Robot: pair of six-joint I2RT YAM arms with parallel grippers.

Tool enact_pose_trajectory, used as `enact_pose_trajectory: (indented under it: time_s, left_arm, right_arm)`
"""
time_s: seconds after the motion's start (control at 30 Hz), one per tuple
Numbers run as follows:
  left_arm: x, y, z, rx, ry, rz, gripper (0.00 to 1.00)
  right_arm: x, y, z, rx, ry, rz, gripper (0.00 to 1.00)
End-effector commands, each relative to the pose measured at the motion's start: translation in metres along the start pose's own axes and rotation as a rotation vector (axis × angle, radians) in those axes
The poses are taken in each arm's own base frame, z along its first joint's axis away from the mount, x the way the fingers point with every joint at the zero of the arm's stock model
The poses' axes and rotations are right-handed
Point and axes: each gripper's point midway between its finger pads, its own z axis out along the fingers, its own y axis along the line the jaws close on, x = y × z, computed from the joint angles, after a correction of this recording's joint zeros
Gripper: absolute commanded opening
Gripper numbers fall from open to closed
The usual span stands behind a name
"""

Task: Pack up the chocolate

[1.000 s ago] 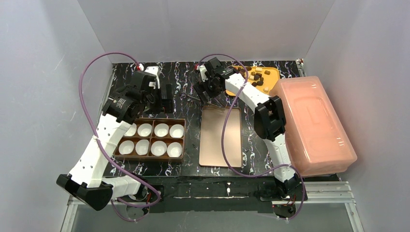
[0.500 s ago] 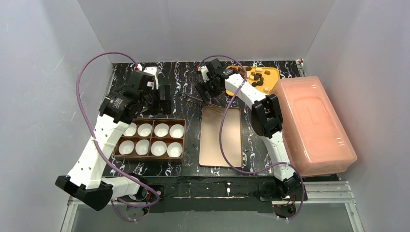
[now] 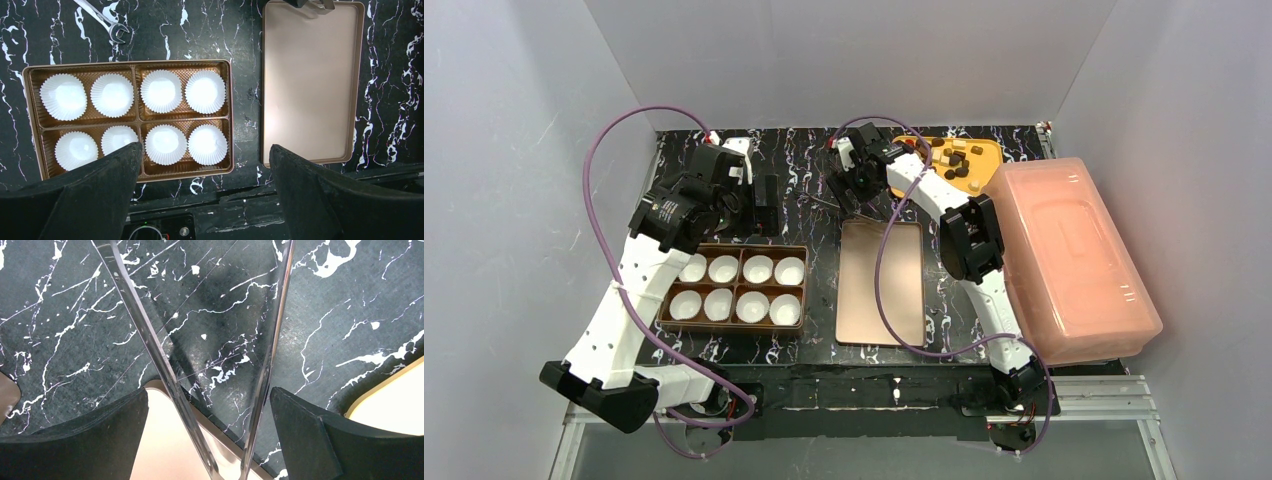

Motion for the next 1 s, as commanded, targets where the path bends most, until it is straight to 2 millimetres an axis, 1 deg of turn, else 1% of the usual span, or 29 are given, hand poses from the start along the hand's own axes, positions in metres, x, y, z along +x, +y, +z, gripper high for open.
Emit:
enact_pose_trajectory:
  time_s: [0.0, 0.3, 0.37, 0.5, 0.63, 0.97]
  left_arm:
    - [-0.003, 0.002, -0.007, 0.0, -0.006, 0.006, 1.0]
    - [-0.003, 0.001, -0.004, 0.0, 0.001, 0.008, 1.0]
    - [-0.002, 0.002, -0.003, -0.004, 0.004, 0.01, 1.0]
    - [0.0, 0.003, -0.001, -0.009, 0.013, 0.016, 1.0]
    - [0.0, 0.002, 0.002, -0.007, 0.019, 0.018, 1.0]
    - [0.004, 0.001, 0.006, -0.002, 0.032, 0.017, 1.0]
  right_arm:
    - [-0.012, -0.005, 0.005, 0.013, -0.037, 0.005, 1.0]
    - [-0.009, -0.011, 0.013, 0.04, -0.029, 0.015, 1.0]
    - [-0.008, -0.012, 0.015, 0.046, -0.024, 0.018, 0.96]
    - [-0.007, -0.015, 0.019, 0.058, -0.021, 0.026, 0.92]
    - [-0.009, -0.013, 0.021, 0.049, -0.024, 0.028, 0.88]
    - [-0.004, -0.013, 0.022, 0.054, -0.005, 0.032, 0.88]
